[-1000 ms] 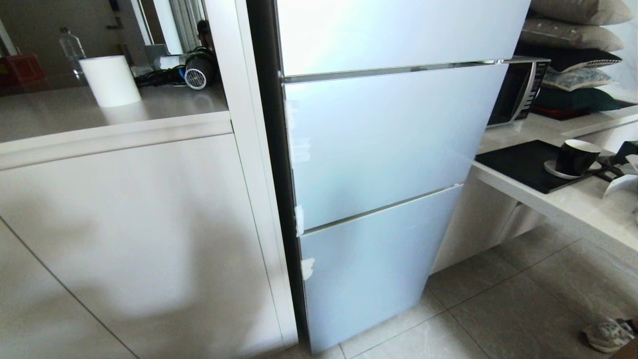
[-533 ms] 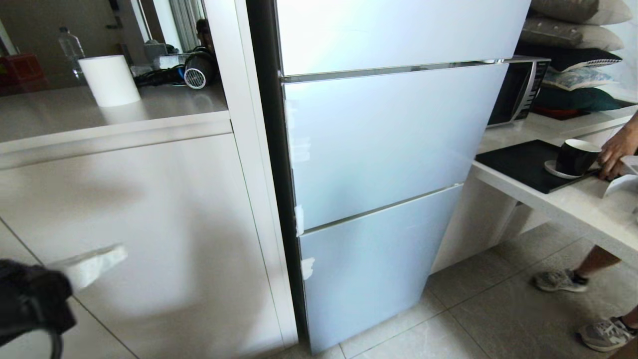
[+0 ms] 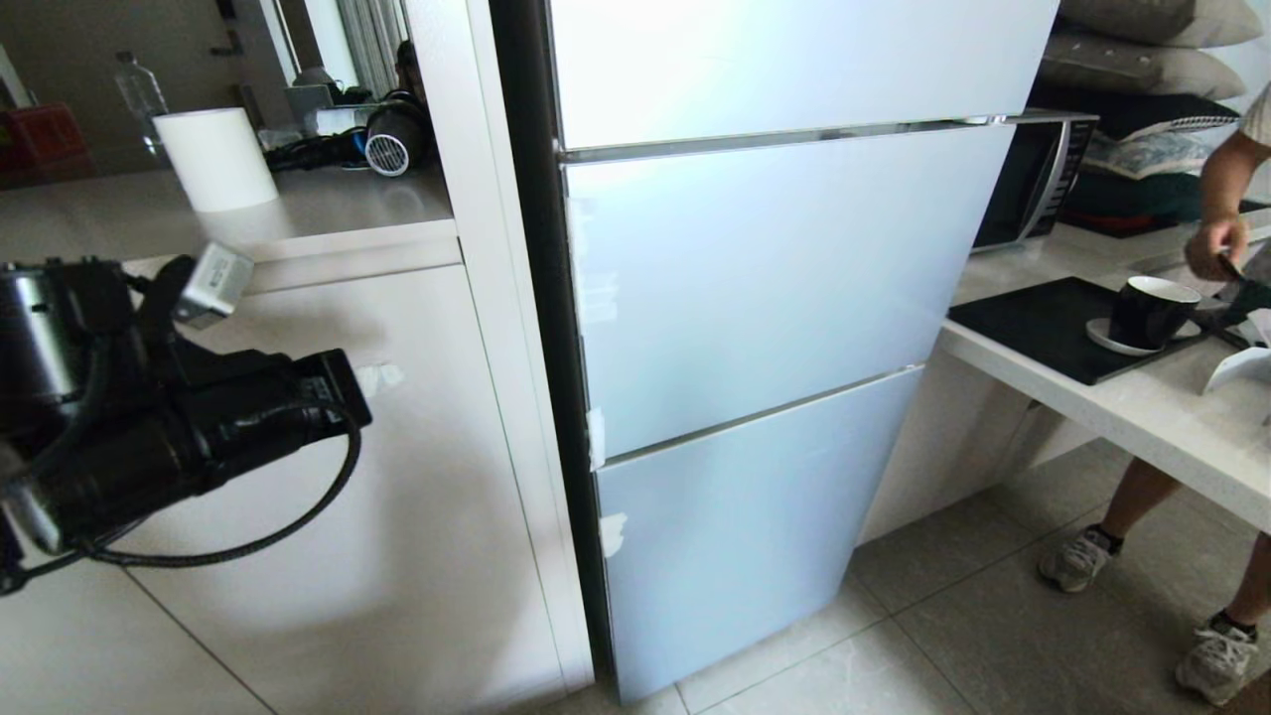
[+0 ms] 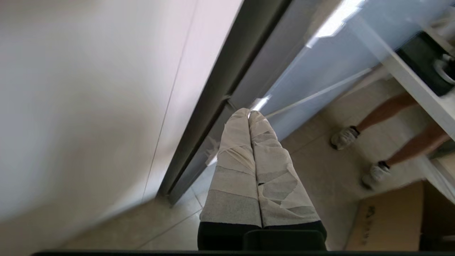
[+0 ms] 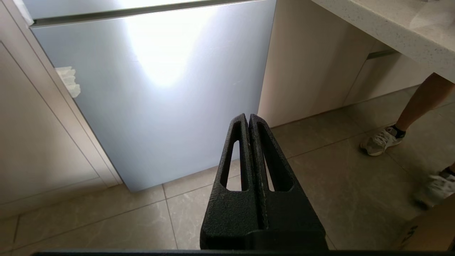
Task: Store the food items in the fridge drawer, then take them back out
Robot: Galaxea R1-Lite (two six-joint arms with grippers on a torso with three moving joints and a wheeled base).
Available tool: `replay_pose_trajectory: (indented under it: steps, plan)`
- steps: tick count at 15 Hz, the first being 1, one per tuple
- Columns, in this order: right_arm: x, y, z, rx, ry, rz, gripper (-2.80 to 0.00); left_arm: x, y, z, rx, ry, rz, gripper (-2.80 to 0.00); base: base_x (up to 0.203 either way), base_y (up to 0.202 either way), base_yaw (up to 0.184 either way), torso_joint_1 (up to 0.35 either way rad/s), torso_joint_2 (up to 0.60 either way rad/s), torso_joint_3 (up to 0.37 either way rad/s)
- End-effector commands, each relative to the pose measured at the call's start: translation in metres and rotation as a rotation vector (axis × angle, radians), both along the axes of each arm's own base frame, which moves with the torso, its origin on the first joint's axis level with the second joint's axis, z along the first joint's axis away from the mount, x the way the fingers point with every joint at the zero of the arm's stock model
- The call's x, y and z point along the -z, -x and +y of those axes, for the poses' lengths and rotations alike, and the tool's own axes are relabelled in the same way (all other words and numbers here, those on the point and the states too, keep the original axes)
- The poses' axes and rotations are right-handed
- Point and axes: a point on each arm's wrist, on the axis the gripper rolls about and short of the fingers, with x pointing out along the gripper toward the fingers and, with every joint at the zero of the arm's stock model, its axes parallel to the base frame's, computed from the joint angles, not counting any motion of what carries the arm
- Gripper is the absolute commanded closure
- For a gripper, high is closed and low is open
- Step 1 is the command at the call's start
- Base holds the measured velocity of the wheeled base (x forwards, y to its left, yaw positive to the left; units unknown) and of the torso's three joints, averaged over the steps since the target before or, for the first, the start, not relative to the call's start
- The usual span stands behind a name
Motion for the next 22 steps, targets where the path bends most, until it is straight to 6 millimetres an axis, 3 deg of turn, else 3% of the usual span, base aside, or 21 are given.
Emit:
replay_pose_trajectory:
  steps: [1, 9, 13, 17, 22]
  plan:
    - [0.000, 0.000, 0.000, -0.001, 0.000, 0.002, 0.00, 0.011, -0.018, -0.012, -0.002, 0.001, 0.043, 0.00, 0.000, 0.000, 0.000, 0.000, 0.00, 0.000]
    - [0.000, 0.000, 0.000, -0.001, 0.000, 0.002, 0.00, -0.008, -0.073, -0.068, 0.013, 0.102, -0.175, 0.00, 0.000, 0.000, 0.000, 0.000, 0.00, 0.000]
    - [0.000, 0.000, 0.000, -0.001, 0.000, 0.002, 0.00, -0.021, -0.081, -0.097, 0.081, 0.138, -0.259, 0.00, 0.000, 0.000, 0.000, 0.000, 0.00, 0.000]
    - [0.000, 0.000, 0.000, -0.001, 0.000, 0.001, 0.00, -0.021, -0.106, -0.111, 0.079, 0.147, -0.289, 0.00, 0.000, 0.000, 0.000, 0.000, 0.00, 0.000]
    - [0.000, 0.000, 0.000, -0.001, 0.000, 0.002, 0.00, -0.019, -0.127, -0.114, 0.010, 0.120, -0.317, 0.00, 0.000, 0.000, 0.000, 0.000, 0.00, 0.000]
